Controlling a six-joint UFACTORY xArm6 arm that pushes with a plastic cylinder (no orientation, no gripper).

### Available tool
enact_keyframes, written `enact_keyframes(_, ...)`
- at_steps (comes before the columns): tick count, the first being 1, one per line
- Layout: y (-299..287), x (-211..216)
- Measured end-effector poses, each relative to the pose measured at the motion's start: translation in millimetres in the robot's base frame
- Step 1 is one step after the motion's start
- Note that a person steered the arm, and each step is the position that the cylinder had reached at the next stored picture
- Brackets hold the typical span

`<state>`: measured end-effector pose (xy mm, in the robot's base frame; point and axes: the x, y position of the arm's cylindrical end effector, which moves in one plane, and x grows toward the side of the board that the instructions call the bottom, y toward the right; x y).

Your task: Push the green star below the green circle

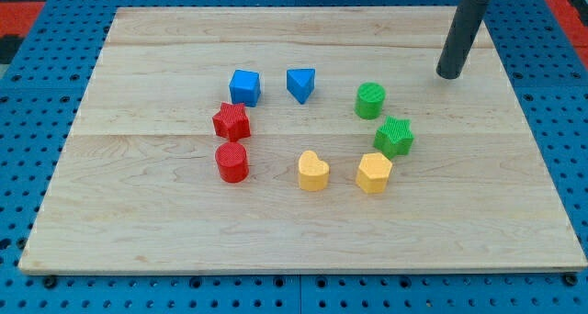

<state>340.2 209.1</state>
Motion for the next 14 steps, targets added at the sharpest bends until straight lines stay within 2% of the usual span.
enact_keyframes(2, -0.4, -0.3)
enact_keyframes(3, -7.7, 15.8)
enact_keyframes(4, 11.3, 55.1)
enact_keyframes(5, 14.2, 130.7)
enact_keyframes(6, 3.6, 164.7)
enact_keyframes(7, -12.0, 164.8)
enact_keyframes(12, -0.8, 167.5)
enact_keyframes(14, -23.9, 164.1)
